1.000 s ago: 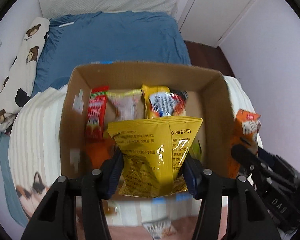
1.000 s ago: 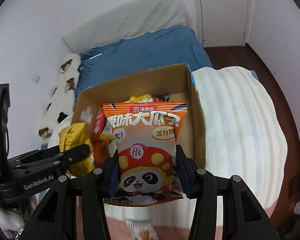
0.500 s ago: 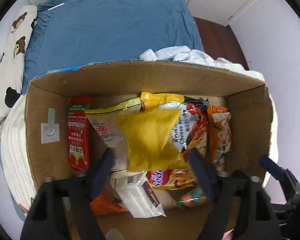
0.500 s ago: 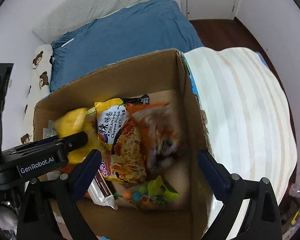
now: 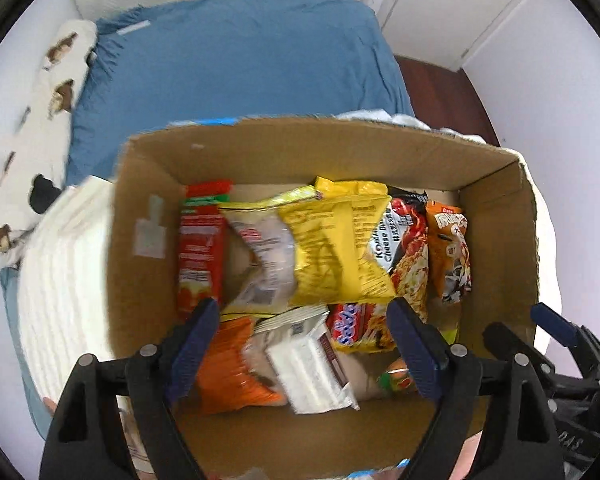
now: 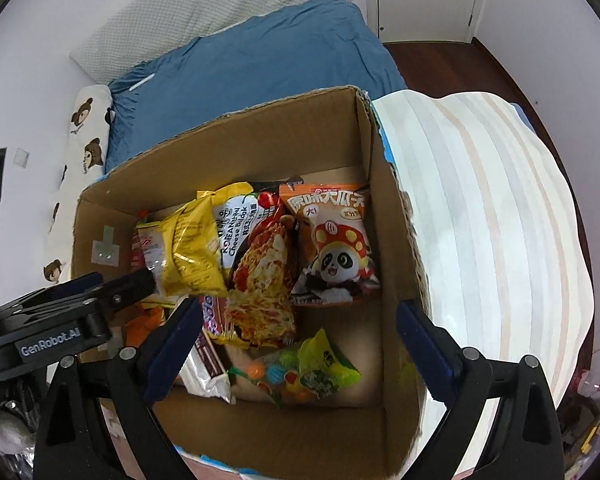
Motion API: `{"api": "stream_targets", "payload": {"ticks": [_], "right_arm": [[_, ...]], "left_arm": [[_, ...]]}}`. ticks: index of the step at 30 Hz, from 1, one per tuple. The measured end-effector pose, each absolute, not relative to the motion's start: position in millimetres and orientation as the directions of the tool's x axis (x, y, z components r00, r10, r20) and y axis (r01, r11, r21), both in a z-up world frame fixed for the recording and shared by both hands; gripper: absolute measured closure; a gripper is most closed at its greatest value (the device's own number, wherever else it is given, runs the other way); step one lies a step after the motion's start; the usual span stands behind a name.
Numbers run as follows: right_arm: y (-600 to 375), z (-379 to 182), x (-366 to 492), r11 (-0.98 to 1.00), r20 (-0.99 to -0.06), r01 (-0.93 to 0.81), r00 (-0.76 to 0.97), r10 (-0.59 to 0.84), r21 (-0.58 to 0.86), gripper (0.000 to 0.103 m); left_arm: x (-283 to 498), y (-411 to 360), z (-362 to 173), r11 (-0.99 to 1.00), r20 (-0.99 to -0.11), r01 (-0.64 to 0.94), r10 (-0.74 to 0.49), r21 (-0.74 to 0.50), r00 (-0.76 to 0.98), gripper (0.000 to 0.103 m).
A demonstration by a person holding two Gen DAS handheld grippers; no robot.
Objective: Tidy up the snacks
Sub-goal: 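Withdraw both tools from the box toward the remaining snacks, then grasp the brown jerky packet with the left tool while the right tool grasps the nitz cookie pack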
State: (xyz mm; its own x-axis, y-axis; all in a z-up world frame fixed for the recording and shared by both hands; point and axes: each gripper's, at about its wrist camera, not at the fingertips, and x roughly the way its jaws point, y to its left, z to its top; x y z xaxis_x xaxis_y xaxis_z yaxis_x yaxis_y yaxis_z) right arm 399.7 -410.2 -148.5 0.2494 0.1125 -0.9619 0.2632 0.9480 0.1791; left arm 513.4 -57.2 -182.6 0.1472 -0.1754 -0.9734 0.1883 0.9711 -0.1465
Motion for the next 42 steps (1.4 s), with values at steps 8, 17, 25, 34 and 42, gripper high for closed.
{"api": "stream_targets", "payload": {"ticks": [8, 17, 25, 34, 42], "right_arm": [[-392.6, -115.9, 360.5, 0.957, -0.939, 0.213, 0.320, 0.122, 0.197, 0.004], [-365.9, -80.5, 297.5, 0.961, -0.902, 0.134, 0.396, 0.172, 0.241, 0.004], [-329.0, -133.2, 217.6, 0.962, -0.932, 0.080, 0.282, 0.229, 0.260, 0.004], [-294.5, -247.0, 169.9, 0.954, -0.963, 0.134, 0.079, 0.259, 0.268, 0.004], [-266.0, -283.5, 158.4, 0.984, -0.989, 0.099, 0.048, 0.142, 0.146, 0.006]], "left_arm": [[460.7, -30.0, -138.2, 0.974, -0.943, 0.187, -0.179, -0.129, 0.280, 0.018], [385.8, 2.5, -113.1, 0.980, -0.905, 0.155, -0.176, -0.124, 0.388, 0.018], [310.6, 52.1, -185.9, 0.994, -0.954, 0.082, -0.089, -0.069, 0.286, 0.018], [292.0, 90.0, -289.9, 1.000, -0.995, 0.022, 0.015, 0.018, 0.099, 0.018], [304.6, 81.9, -333.7, 0.997, -0.997, 0.044, 0.053, 0.055, 0.063, 0.020]]}}
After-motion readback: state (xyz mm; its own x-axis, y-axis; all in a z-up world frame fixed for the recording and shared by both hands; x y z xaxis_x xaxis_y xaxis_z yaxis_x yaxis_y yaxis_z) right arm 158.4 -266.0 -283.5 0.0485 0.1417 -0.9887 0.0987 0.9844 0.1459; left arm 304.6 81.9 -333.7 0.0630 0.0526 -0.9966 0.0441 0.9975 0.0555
